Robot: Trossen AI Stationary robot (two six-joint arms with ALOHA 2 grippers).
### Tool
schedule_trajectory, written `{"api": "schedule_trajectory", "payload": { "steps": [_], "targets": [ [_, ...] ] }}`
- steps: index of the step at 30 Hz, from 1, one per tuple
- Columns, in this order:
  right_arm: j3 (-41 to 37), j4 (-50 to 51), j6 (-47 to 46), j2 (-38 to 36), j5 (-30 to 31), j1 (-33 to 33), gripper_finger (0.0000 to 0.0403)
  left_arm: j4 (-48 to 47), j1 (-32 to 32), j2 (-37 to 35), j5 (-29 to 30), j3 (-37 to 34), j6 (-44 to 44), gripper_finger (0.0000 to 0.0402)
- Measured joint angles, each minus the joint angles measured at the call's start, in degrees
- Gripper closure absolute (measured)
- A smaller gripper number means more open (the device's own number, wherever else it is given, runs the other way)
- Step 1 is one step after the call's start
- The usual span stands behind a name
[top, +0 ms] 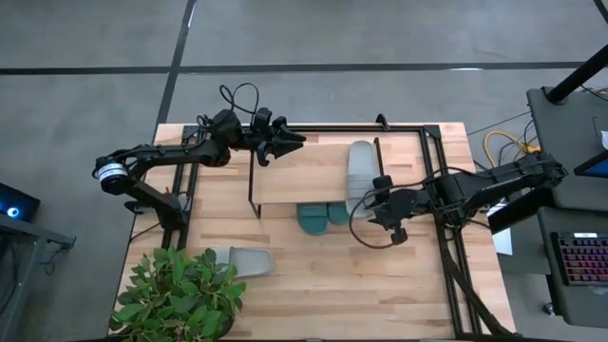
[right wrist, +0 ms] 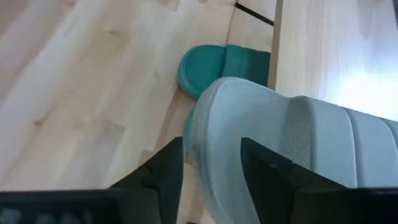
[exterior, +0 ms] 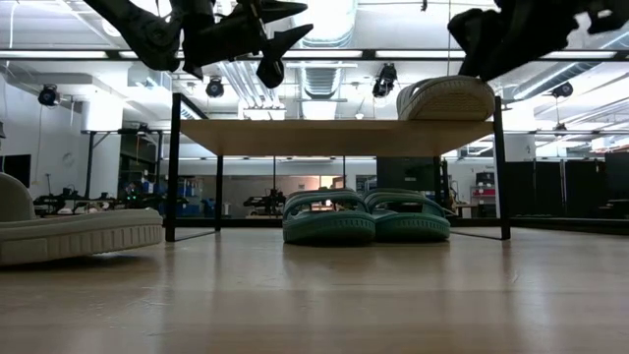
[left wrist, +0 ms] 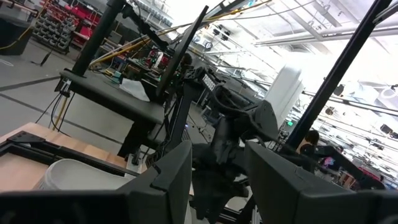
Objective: Pick and place slides into the shelf
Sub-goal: Put the right gray slides on the shelf
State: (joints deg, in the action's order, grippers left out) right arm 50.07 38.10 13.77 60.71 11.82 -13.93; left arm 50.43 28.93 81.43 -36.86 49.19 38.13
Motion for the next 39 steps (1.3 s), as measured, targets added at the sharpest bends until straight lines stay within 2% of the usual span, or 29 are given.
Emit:
{"api": "schedule_trajectory", "payload": {
  "steps": [6,10,12,17,21,27,34,39],
  "targets": [
    [4.74,4.04,-4.06,-0.17,-2.6,-0.02,0.0227,-0.01,0.0,0.0,-0.02,0.0,0.0,0.0269],
    [7.26,3.53,-4.52,-0.28,-2.33,-0.04,0.0227,-0.01,0.0,0.0,-0.04,0.0,0.0,0.0269],
    [7.69,3.45,-3.59,-0.17,1.1,-0.36,0.0233,0.0,0.0,0.0,-0.04,0.0,0.0,0.0269],
    [7.65,4.33,-3.65,2.82,14.07,-3.44,0.0247,-0.01,0.0,0.02,-0.08,0.0,-0.02,0.0269],
    [8.03,5.53,-5.4,7.07,20.56,-7.15,0.0252,-0.01,0.0,0.02,-0.48,0.0,0.0,0.0269],
    [12.03,14.16,-10.76,12.91,35.55,-11.7,0.025,-0.01,0.0,0.02,-0.78,0.0,-0.02,0.0269],
    [15.53,21.37,-17.05,18.63,36.55,-12.0,0.025,-0.17,-0.02,0.02,-1.7,0.0,-0.02,0.0269],
    [15.65,21.93,-16.13,21.97,43.36,-12.06,0.0258,-0.34,0.0,0.02,-1.9,0.0,-0.07,0.0269]
  ]
}}
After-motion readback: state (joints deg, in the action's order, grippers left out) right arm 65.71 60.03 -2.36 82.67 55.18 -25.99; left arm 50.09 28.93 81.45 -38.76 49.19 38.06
